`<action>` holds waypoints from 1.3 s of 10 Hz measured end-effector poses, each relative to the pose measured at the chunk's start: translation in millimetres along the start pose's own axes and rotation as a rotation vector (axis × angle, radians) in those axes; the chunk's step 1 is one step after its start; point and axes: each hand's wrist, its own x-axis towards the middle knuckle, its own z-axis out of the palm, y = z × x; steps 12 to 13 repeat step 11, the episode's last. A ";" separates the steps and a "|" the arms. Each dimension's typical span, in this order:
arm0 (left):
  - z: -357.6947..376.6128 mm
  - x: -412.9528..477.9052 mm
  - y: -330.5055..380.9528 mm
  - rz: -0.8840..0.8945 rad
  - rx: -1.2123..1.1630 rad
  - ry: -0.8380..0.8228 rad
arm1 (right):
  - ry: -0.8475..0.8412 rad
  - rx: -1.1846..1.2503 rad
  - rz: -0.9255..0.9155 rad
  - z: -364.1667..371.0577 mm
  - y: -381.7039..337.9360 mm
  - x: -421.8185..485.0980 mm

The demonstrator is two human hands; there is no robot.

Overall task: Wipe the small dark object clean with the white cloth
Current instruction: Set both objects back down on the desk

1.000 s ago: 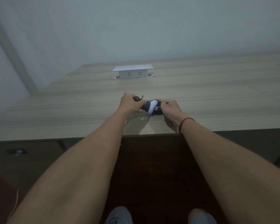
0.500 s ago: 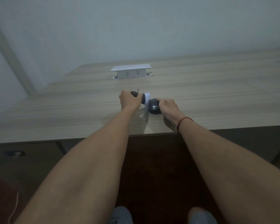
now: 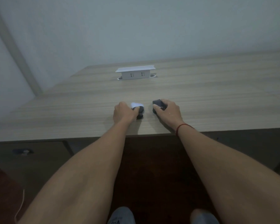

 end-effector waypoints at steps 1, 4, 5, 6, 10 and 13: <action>-0.7 -1.5 1.0 0.073 -0.010 -0.056 | 0.017 -0.053 -0.017 1.5 -0.9 0.4; 26.0 24.9 4.7 0.129 0.114 -0.059 | 0.046 -0.068 -0.006 1.1 -4.2 23.1; 35.2 39.7 10.8 0.114 0.139 -0.038 | 0.048 -0.074 0.006 1.0 -1.5 38.8; 44.3 56.3 17.0 0.114 0.158 -0.043 | 0.053 -0.087 0.011 3.5 0.8 56.0; 31.2 39.1 23.2 0.091 0.123 -0.043 | 0.050 -0.048 0.069 2.1 0.7 44.5; 15.2 13.6 22.9 0.142 0.251 -0.034 | -0.003 -0.118 0.141 3.5 7.9 34.6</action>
